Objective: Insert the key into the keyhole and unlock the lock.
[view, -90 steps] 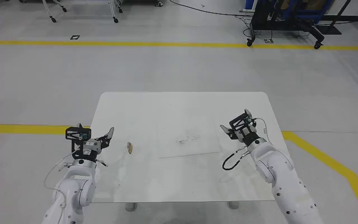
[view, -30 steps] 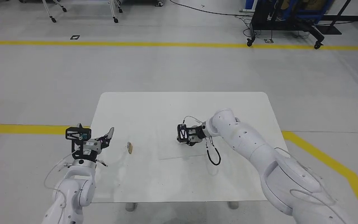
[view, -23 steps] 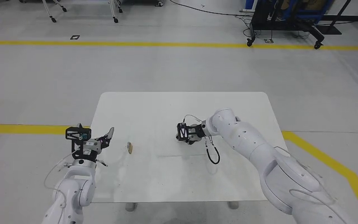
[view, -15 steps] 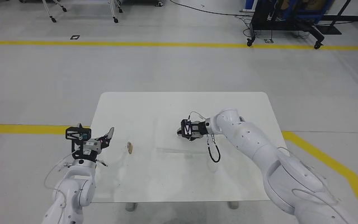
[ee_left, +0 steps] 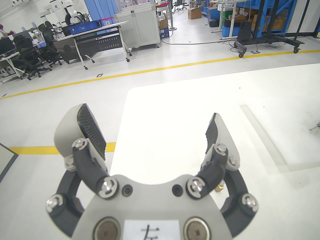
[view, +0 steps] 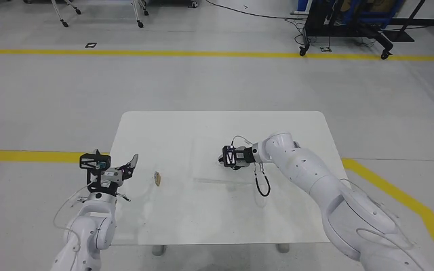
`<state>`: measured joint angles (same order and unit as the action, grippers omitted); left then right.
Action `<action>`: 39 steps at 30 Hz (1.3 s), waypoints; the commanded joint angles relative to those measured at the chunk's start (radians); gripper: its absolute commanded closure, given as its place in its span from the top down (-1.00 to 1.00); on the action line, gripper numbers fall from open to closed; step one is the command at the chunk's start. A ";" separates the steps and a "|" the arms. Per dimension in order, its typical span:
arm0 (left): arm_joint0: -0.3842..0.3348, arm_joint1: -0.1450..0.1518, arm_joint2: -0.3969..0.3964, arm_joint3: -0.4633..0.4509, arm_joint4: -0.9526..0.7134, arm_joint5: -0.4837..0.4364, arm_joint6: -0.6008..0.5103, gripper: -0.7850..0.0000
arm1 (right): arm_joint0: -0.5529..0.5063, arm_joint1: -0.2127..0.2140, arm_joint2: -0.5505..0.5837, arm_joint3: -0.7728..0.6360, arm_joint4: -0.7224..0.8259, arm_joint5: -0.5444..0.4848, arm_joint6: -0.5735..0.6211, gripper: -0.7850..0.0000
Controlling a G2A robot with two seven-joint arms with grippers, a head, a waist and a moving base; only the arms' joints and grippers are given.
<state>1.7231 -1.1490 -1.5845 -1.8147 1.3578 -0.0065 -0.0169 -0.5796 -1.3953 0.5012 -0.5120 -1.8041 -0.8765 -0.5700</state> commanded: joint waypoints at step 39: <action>-0.875 -0.186 0.798 0.741 0.176 -0.179 -0.640 1.00 | -0.041 0.021 0.035 -0.063 0.043 0.023 0.052 -1.00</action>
<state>0.8518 -1.3320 -0.7903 -1.0814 1.5325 -0.1868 -0.6572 -0.6180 -1.3770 0.5315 -0.5715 -1.7662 -0.8563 -0.5107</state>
